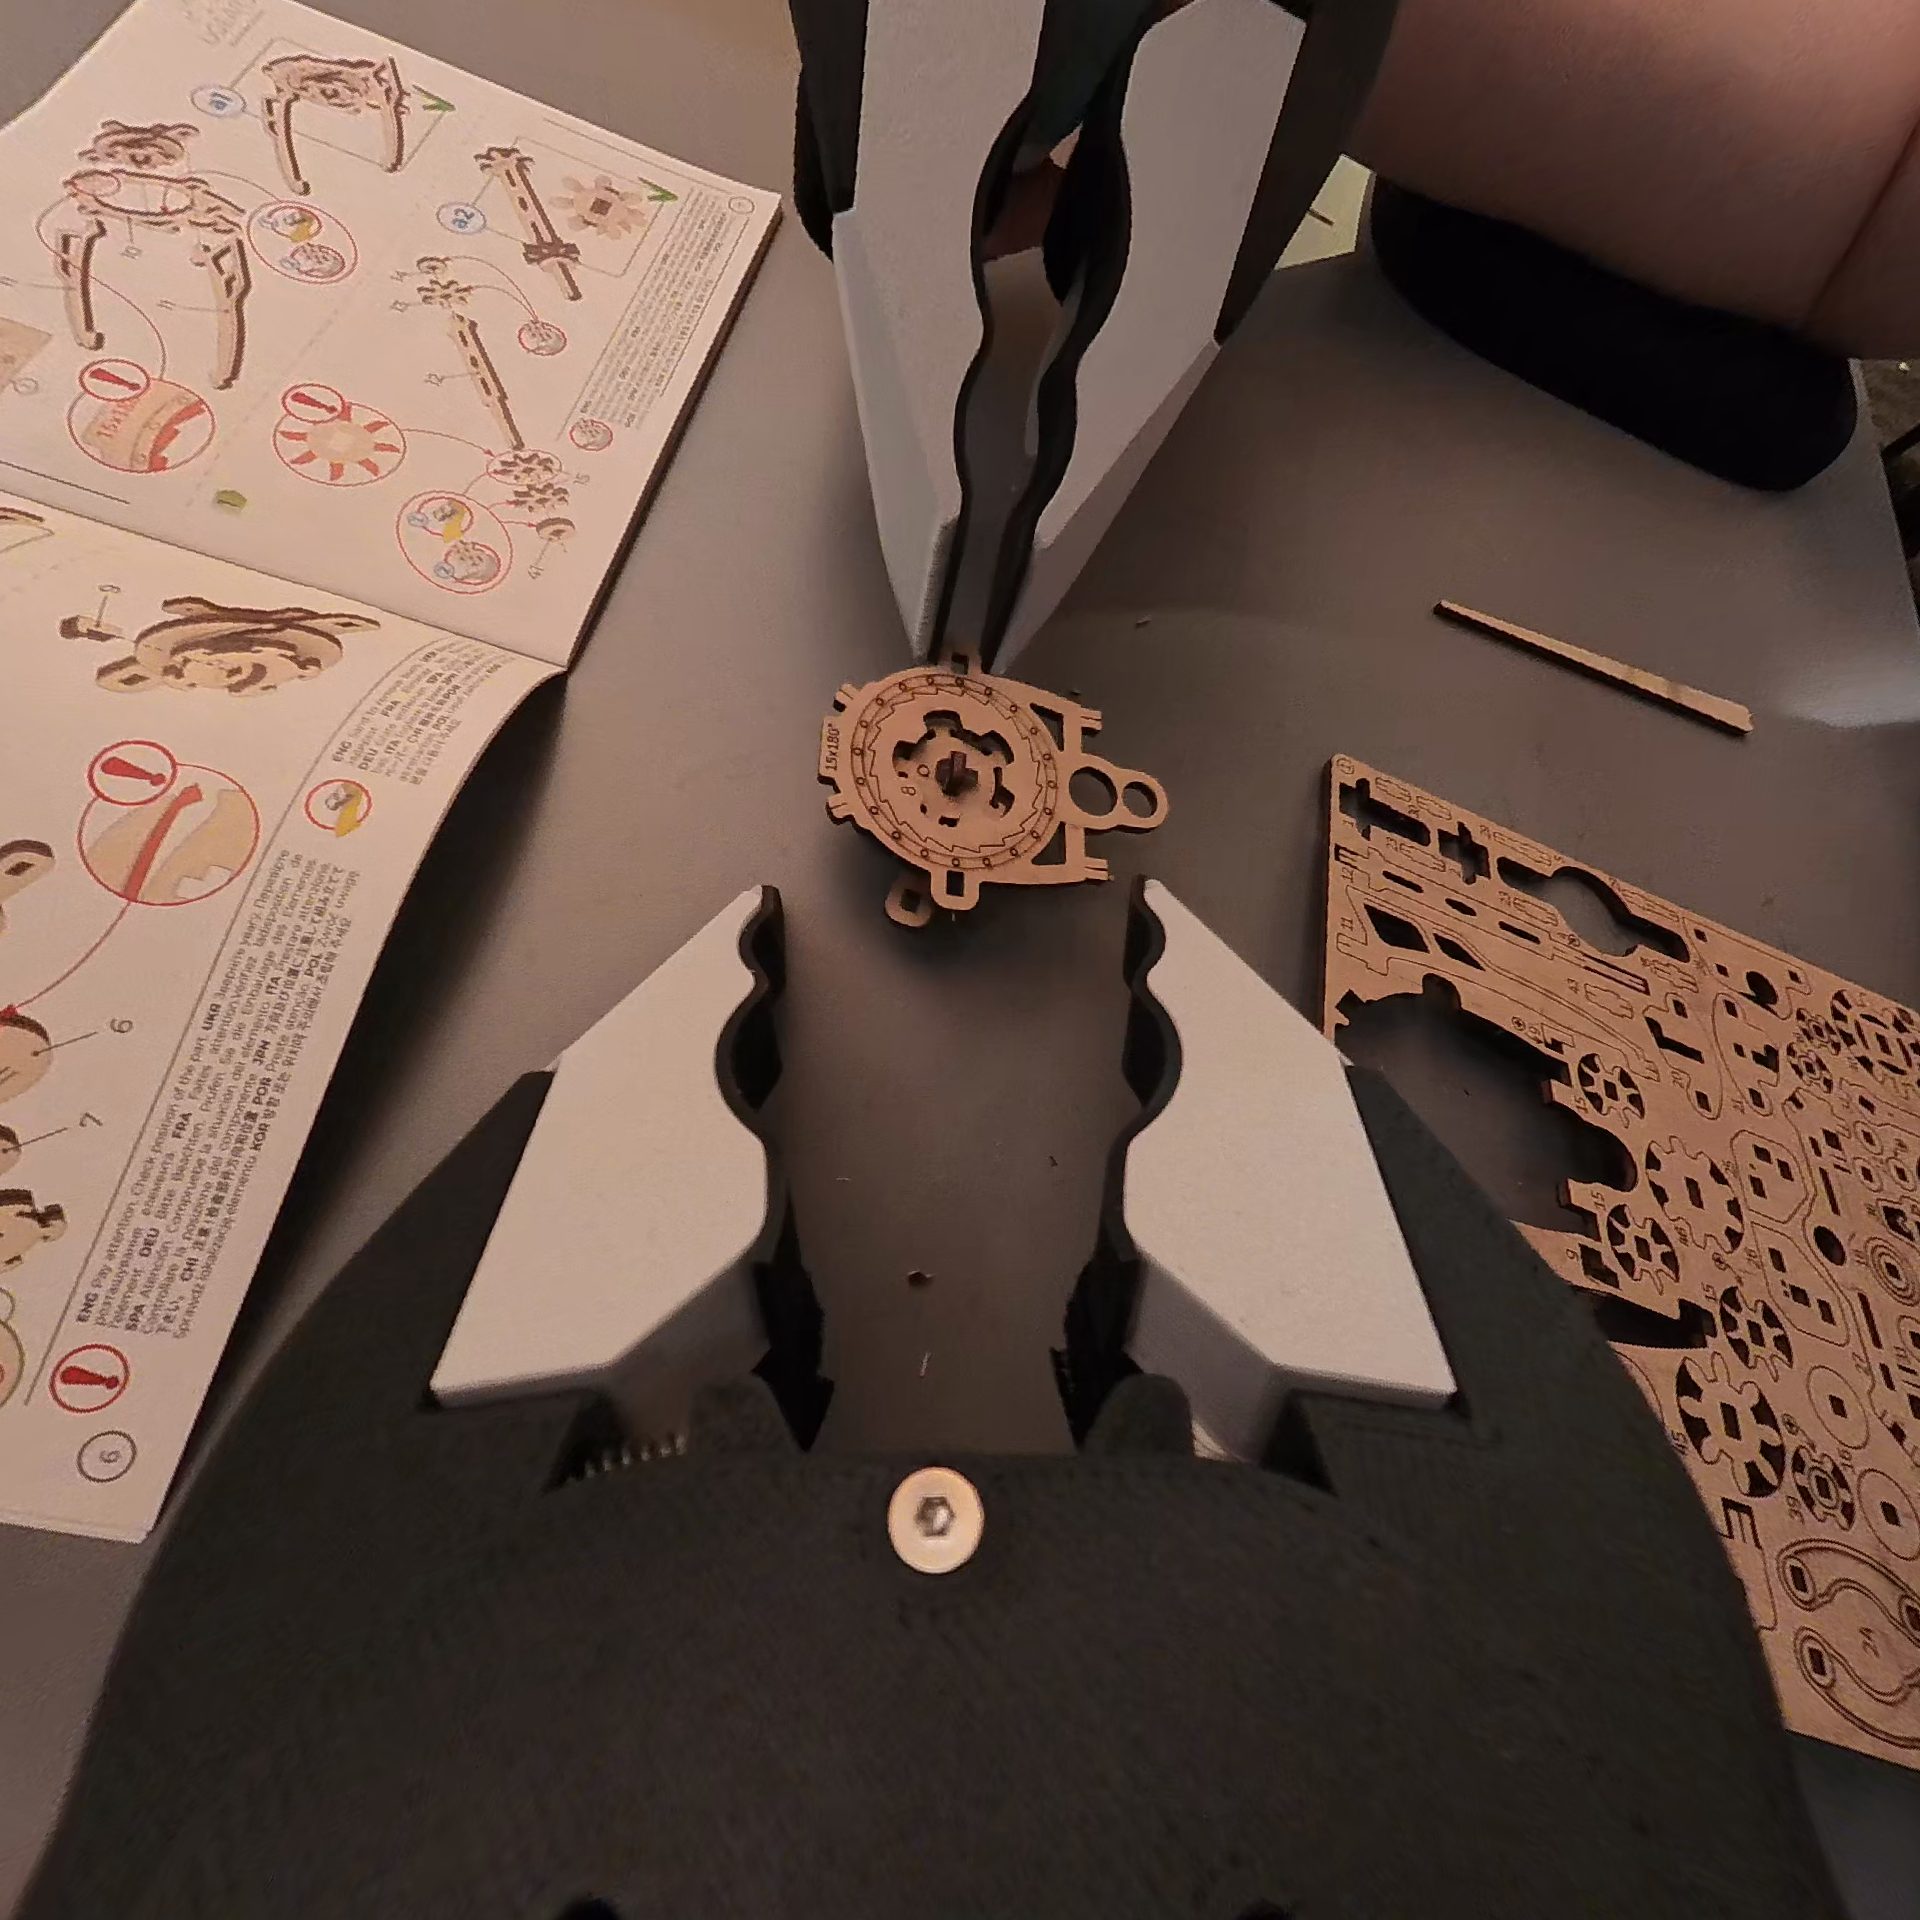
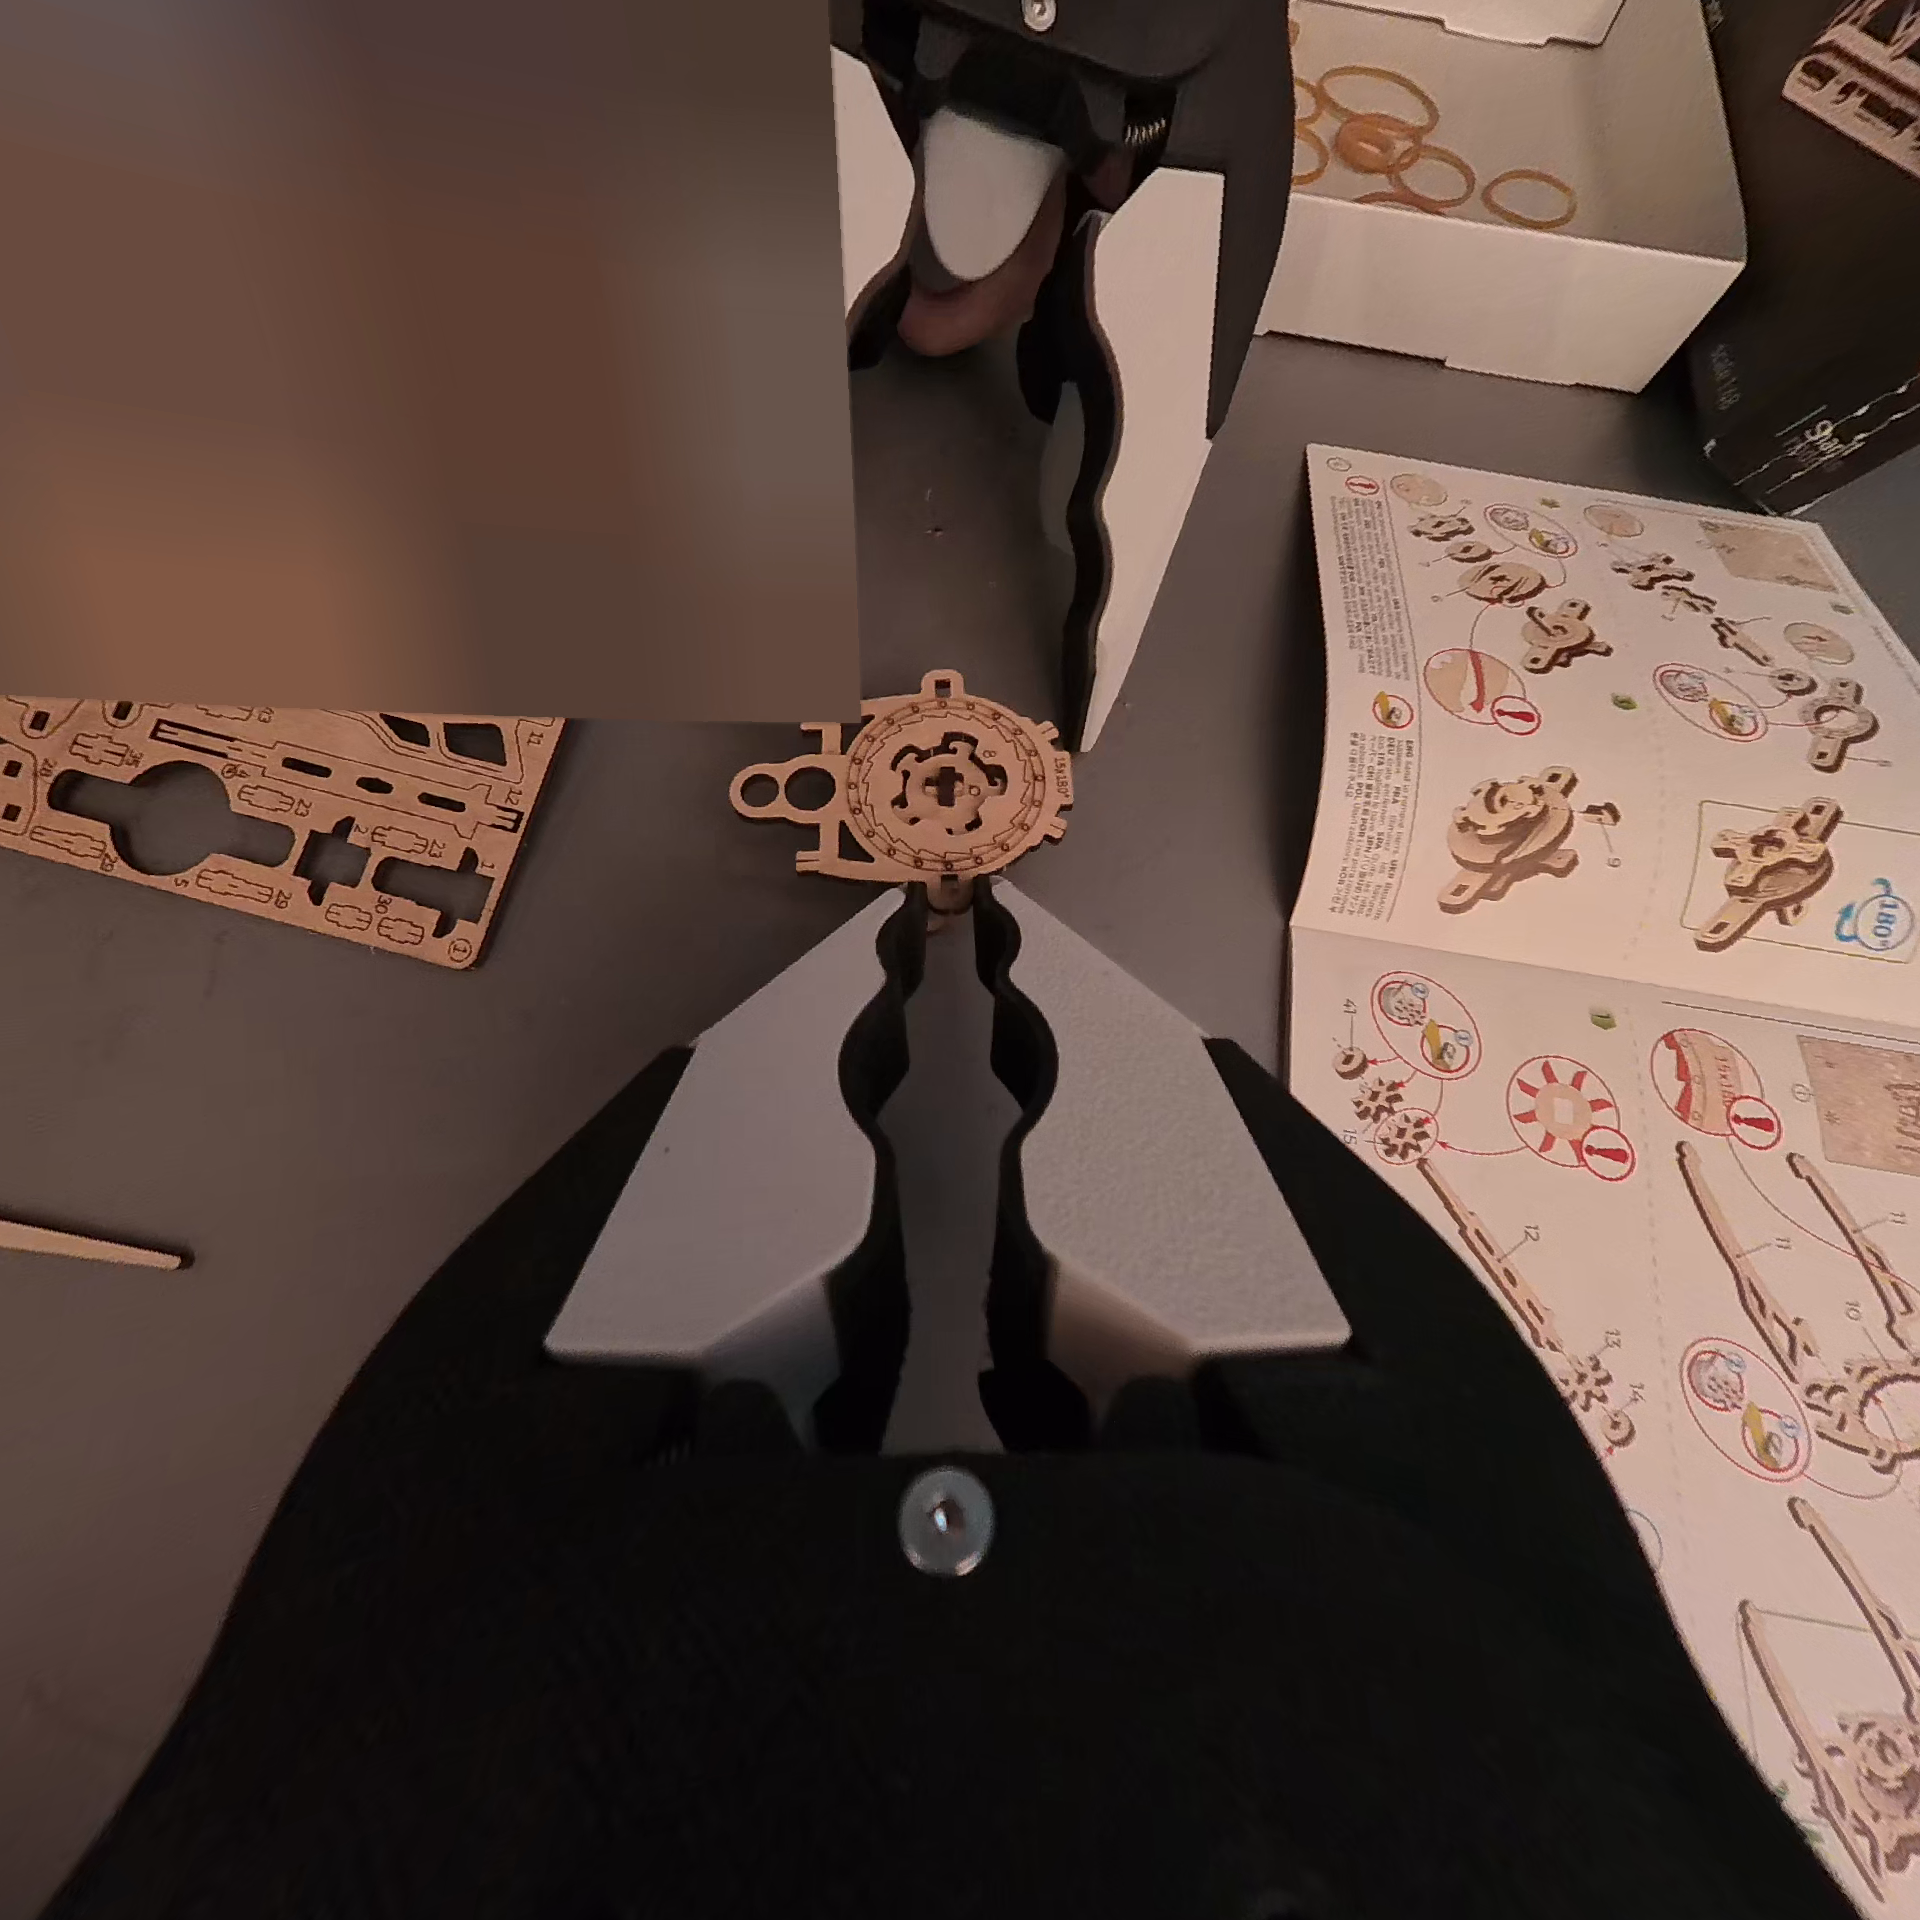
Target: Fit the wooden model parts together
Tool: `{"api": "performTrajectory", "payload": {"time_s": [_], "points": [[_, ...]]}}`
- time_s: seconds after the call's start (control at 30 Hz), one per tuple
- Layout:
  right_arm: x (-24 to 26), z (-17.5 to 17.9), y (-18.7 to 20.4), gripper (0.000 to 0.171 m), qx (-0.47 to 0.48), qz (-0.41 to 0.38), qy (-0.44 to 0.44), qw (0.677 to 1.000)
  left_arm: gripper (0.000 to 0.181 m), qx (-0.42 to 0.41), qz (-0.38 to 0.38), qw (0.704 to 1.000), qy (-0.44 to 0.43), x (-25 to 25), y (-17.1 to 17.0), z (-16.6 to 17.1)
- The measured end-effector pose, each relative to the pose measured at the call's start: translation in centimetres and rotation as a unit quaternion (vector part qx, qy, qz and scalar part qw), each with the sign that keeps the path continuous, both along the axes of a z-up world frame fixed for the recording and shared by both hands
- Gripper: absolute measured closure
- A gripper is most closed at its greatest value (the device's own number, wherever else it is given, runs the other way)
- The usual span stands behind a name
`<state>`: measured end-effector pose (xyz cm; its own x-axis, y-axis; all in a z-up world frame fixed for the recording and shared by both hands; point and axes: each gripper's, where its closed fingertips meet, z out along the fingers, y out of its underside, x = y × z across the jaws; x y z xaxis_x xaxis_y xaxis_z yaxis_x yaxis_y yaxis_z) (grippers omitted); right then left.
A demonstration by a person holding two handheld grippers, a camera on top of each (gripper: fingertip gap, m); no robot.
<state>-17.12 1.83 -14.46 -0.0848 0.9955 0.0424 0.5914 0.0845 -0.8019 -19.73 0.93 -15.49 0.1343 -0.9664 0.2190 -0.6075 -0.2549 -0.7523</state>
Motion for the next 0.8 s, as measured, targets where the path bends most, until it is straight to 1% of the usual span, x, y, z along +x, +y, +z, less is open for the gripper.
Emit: {"api": "performTrajectory", "payload": {"time_s": [0.3, 0.53, 0.63, 0.8], "points": [[0.1, -0.3, 0.0, 0.163, -0.006, -0.003, -0.010, 1.000, 0.117, 0.005, -0.002, 1.000, 0.002, 0.0, 0.0, 0.0], [0.0, -0.3, -0.1, 0.163, 0.010, 0.000, -0.020, 1.000, 0.117, 0.005, 0.001, 1.000, -0.006, 0.0, 0.1, 0.3], [0.0, -0.4, -0.2, 0.163, 0.008, -0.002, -0.024, 1.000, 0.118, -0.021, 0.007, 0.999, -0.037, 0.0, 0.3, 1.3], [0.1, -0.1, 0.0, 0.163, 0.008, -0.009, -0.021, 1.000, 0.121, -0.087, 0.022, 0.993, -0.081, -0.2, 0.8, 2.4]]}}
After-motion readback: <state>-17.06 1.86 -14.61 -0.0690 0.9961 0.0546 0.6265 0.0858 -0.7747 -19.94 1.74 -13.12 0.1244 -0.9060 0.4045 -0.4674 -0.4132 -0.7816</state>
